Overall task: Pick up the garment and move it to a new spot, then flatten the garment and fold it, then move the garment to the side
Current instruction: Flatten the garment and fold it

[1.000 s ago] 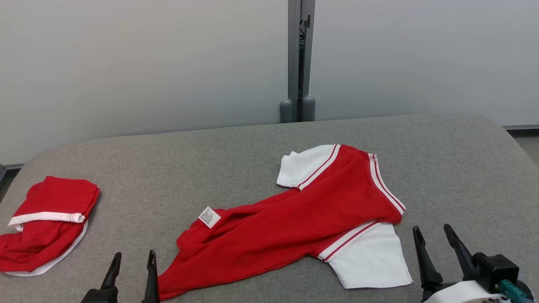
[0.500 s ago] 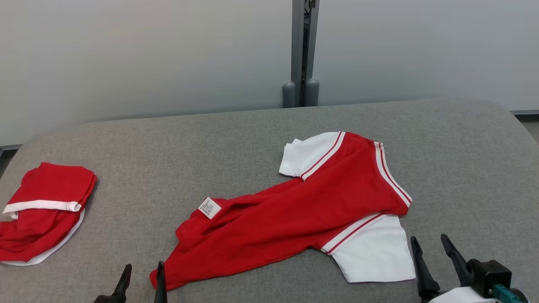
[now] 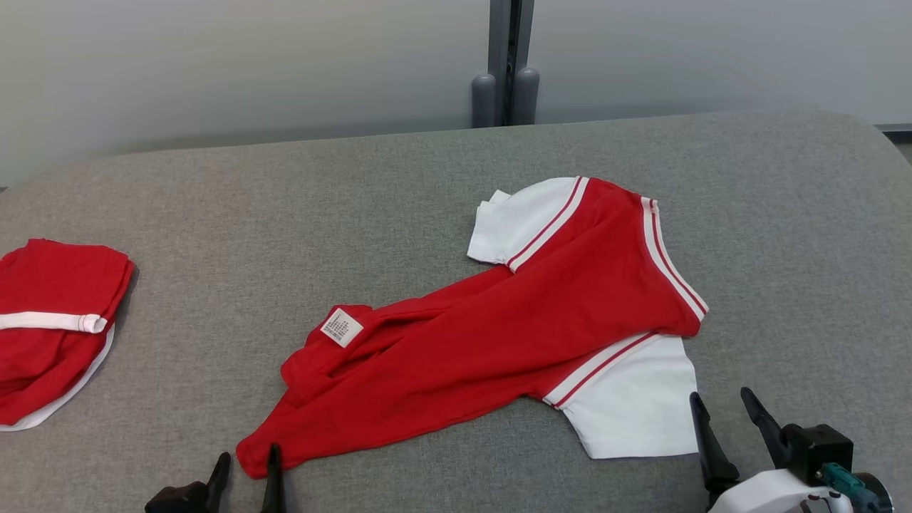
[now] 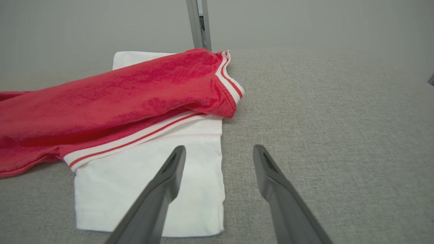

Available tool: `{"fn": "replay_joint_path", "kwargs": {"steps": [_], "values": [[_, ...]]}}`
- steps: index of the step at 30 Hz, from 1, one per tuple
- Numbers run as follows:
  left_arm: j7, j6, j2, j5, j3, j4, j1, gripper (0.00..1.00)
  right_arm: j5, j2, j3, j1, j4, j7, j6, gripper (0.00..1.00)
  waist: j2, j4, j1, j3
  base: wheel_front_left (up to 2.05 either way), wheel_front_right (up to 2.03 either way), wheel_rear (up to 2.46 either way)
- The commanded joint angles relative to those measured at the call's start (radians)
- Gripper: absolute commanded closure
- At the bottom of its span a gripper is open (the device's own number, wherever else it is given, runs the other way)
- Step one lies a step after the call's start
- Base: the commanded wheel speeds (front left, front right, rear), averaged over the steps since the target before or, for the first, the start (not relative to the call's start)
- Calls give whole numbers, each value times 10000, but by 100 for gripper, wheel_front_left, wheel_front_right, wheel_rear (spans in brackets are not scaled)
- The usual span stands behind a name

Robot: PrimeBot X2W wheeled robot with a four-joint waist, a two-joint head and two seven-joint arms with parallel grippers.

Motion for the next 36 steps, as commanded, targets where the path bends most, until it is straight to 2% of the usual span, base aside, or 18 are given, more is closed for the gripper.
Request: {"fn": "replay_joint_path", "kwargs": {"steps": [1,5,7,10,12,15,26,30,31,33,36], "values": [[0,-11,47,-188,95,144,-261,0,-87,-65,-64,-189,-11,1,-3,0,0,-106,0,180,0,0,0],[0,-96,53,-367,131,310,-339,0,-129,-64,-91,-323,7,1,-3,0,0,-167,0,263,0,0,0],[3,-157,47,-496,73,456,-356,7,-118,-64,-104,-341,28,1,-3,0,0,-172,0,281,0,0,0],[5,-205,46,-599,37,562,-410,8,-98,-64,-91,-319,55,1,-3,0,0,-166,0,298,0,0,0],[14,-244,43,-656,39,636,-451,50,-70,-65,-86,-306,63,1,-3,0,0,-154,0,320,0,0,0],[13,-330,40,-659,81,688,-496,100,-59,-67,-73,-307,118,1,-3,0,0,-140,0,335,0,0,0],[0,-708,50,-371,-126,287,-293,100,143,-65,263,-307,1248,1,-3,0,0,134,0,216,0,0,0],[0,-817,49,-237,-205,87,-334,100,141,-62,443,-488,2262,27,-3,0,0,251,0,238,0,0,0],[0,-843,46,-125,-256,55,-342,100,191,-51,525,-549,2546,41,-3,43,0,266,0,240,0,0,0],[0,-891,63,-305,-222,12,-324,100,384,-35,708,-664,2851,63,-3,100,0,282,0,226,0,0,0],[0,-989,50,-321,-251,-257,-366,100,742,-30,828,-784,2736,47,-3,100,0,253,0,115,0,0,0]]}}
